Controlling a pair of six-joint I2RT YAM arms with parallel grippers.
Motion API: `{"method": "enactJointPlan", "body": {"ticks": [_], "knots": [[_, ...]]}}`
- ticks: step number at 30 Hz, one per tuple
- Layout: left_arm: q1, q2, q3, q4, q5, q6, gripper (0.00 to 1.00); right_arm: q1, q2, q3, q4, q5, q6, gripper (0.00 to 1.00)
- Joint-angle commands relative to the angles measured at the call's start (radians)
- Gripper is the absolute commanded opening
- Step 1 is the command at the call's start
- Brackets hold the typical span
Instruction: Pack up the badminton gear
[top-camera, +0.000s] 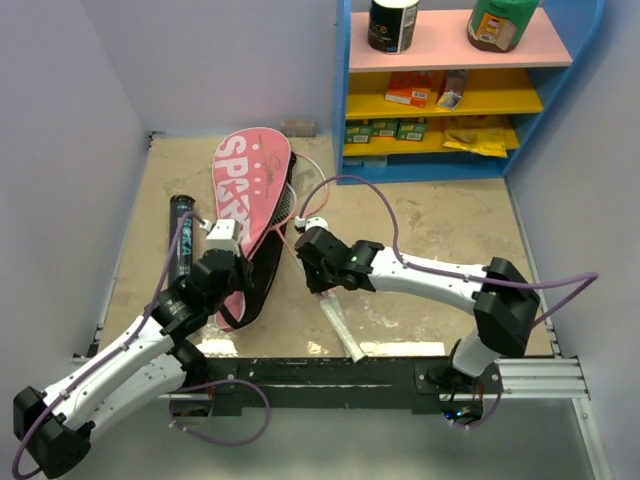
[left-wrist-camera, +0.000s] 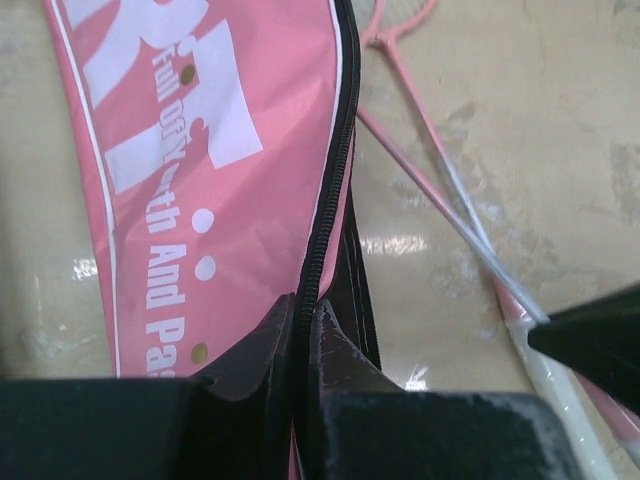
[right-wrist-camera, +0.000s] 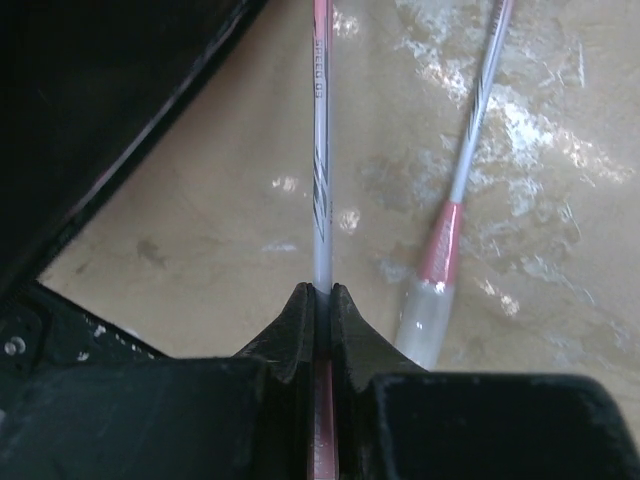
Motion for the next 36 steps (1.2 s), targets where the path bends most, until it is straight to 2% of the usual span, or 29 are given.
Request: {"method": "enactJointPlan", "body": {"ticks": [1, 6, 15, 19, 22, 26, 27, 28, 29, 32, 36], "knots": [[-0.061, -0.024, -0.112, 0.087, -0.059, -0.124, 0.0, -0.028, 0.054, 0.05, 0.172, 0.035, 0.032, 0.0], [-0.123, -0.078, -0.217, 0.209, -0.081, -0.166, 0.0, -0.066, 0.108, 0.039, 0.281, 0.043, 0.052, 0.0], [-0.161, -0.007, -0.223, 0.284, -0.087, -0.162, 0.0, -0.128, 0.318, 0.123, 0.577, -0.081, 0.084, 0.0], [-0.166, -0.009, -0.232, 0.319, -0.061, -0.159, 0.0, -0.128, 0.399, 0.182, 0.681, -0.078, 0.093, 0.0], [-0.174, -0.007, -0.234, 0.308, -0.047, -0.164, 0.0, -0.128, 0.439, 0.215, 0.729, -0.054, 0.089, 0.0], [-0.178, -0.024, -0.249, 0.305, -0.059, -0.172, 0.0, -0.128, 0.471, 0.274, 0.706, -0.07, 0.076, 0.0], [-0.18, -0.024, -0.252, 0.305, -0.062, -0.17, 0.0, -0.128, 0.461, 0.275, 0.697, -0.075, 0.076, 0.02], [-0.18, -0.027, -0.252, 0.305, -0.075, -0.167, 0.0, -0.128, 0.447, 0.257, 0.686, -0.077, 0.076, 0.09], [-0.18, -0.026, -0.254, 0.304, -0.081, -0.166, 0.0, -0.128, 0.433, 0.239, 0.684, -0.077, 0.076, 0.23], [-0.181, -0.012, -0.258, 0.316, -0.105, -0.156, 0.0, -0.128, 0.361, 0.162, 0.655, -0.072, 0.066, 0.46], [-0.181, 0.022, -0.268, 0.347, -0.124, -0.147, 0.0, -0.128, 0.246, 0.033, 0.574, -0.061, 0.049, 0.54]]}}
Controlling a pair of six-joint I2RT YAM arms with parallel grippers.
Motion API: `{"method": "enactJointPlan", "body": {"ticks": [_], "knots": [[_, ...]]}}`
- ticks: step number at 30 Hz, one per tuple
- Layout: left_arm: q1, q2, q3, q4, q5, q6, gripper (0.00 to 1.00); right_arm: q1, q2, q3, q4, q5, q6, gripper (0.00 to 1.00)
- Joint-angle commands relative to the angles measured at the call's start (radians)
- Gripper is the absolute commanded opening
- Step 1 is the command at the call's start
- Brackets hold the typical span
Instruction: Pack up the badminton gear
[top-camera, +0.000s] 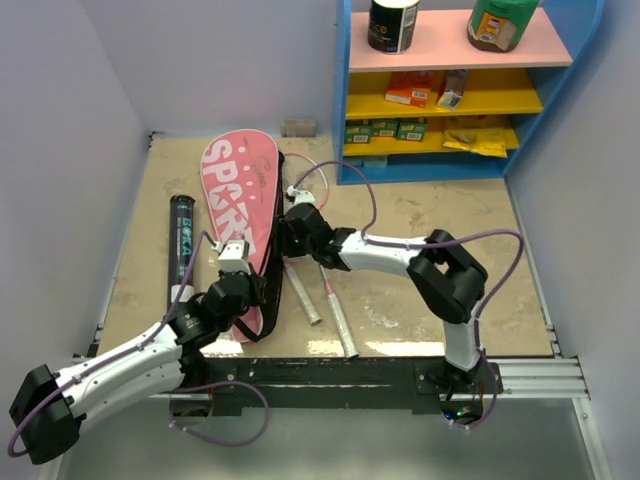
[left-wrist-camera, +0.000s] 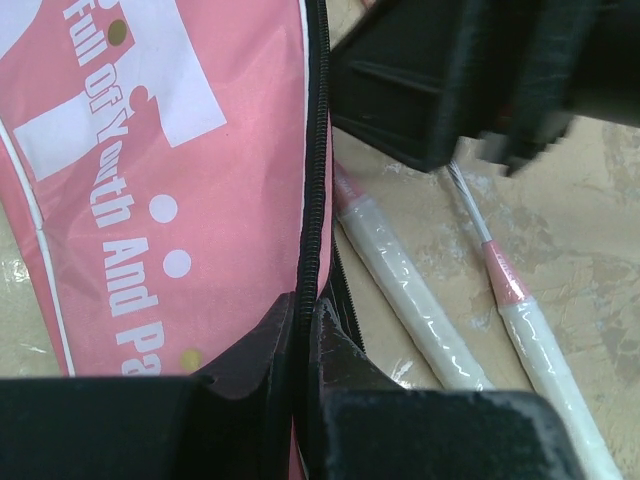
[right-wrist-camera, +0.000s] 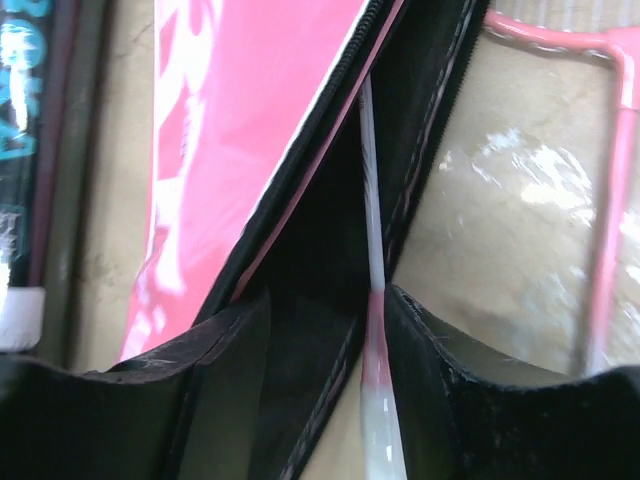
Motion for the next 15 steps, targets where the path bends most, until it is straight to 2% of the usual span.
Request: {"method": "enactJointPlan", "body": {"ticks": [1, 8, 11, 15], "knots": [[-0.008, 0.025, -0.01, 0.107, -0.023, 0.003, 0.0, 0.007, -0.196, -0.117, -0.027, -0.005, -0.022, 0.55], [-0.01, 0.038, -0.005, 0.123, -0.046, 0.026, 0.0, 0.005, -0.357, -0.306, -0.125, -0.133, -0.046, 0.56], [-0.008, 0.034, -0.002, 0.124, -0.049, 0.028, 0.0, 0.005, -0.379, -0.363, -0.128, -0.257, -0.054, 0.56], [-0.01, 0.026, -0.001, 0.124, -0.058, 0.028, 0.0, 0.013, -0.397, -0.412, -0.128, -0.31, -0.049, 0.56]]}}
